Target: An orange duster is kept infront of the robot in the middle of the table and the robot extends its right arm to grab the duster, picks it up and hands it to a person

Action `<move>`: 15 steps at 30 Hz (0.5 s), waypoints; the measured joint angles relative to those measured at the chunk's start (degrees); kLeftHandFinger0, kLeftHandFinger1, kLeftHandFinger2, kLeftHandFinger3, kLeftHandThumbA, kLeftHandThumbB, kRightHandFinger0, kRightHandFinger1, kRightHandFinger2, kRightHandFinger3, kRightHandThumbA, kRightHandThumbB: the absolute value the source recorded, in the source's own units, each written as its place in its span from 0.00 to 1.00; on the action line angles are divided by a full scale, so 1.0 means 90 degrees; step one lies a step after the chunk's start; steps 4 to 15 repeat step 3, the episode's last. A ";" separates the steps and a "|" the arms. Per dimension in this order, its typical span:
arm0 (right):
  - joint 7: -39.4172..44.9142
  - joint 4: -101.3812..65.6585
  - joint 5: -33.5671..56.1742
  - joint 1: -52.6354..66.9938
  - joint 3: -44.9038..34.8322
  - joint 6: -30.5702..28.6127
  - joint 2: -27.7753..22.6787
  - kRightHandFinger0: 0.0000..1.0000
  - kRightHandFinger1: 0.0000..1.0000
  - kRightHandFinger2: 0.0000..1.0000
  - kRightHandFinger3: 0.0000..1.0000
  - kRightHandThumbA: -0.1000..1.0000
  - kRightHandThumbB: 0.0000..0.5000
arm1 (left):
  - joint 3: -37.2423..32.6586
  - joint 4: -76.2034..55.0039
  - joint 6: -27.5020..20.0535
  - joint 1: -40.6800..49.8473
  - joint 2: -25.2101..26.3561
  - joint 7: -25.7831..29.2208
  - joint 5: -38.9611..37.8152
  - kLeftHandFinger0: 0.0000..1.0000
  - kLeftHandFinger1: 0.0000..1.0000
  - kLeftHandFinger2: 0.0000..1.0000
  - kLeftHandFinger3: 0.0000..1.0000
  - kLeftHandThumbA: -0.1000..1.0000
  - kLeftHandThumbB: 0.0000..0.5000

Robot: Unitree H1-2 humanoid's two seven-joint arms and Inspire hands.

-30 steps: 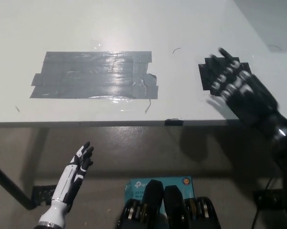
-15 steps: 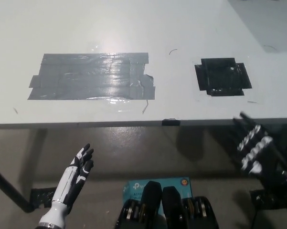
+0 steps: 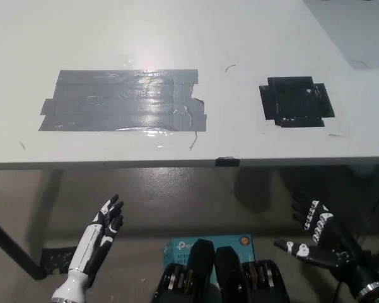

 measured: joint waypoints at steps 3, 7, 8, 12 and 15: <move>-0.0100 0.0064 -0.0204 0.0011 0.0091 -0.0175 -0.0009 1.00 1.00 1.00 1.00 1.00 0.72 | 0.0000 0.0000 0.0000 0.0007 0.0000 0.0000 0.0000 0.93 1.00 1.00 1.00 0.92 0.46; -0.0100 0.0064 -0.0204 0.0011 0.0091 -0.0175 -0.0009 1.00 1.00 1.00 1.00 1.00 0.72 | 0.0000 0.0000 0.0000 0.0007 0.0000 0.0000 0.0000 0.93 1.00 1.00 1.00 0.92 0.46; -0.0100 0.0064 -0.0204 0.0011 0.0091 -0.0175 -0.0009 1.00 1.00 1.00 1.00 1.00 0.72 | 0.0000 0.0000 0.0000 0.0007 0.0000 0.0000 0.0000 0.93 1.00 1.00 1.00 0.92 0.46; -0.0100 0.0064 -0.0204 0.0011 0.0091 -0.0175 -0.0009 1.00 1.00 1.00 1.00 1.00 0.72 | 0.0000 0.0000 0.0000 0.0007 0.0000 0.0000 0.0000 0.93 1.00 1.00 1.00 0.92 0.46; -0.0100 0.0064 -0.0204 0.0011 0.0091 -0.0175 -0.0009 1.00 1.00 1.00 1.00 1.00 0.72 | 0.0000 0.0000 0.0000 0.0007 0.0000 0.0000 0.0000 0.93 1.00 1.00 1.00 0.92 0.46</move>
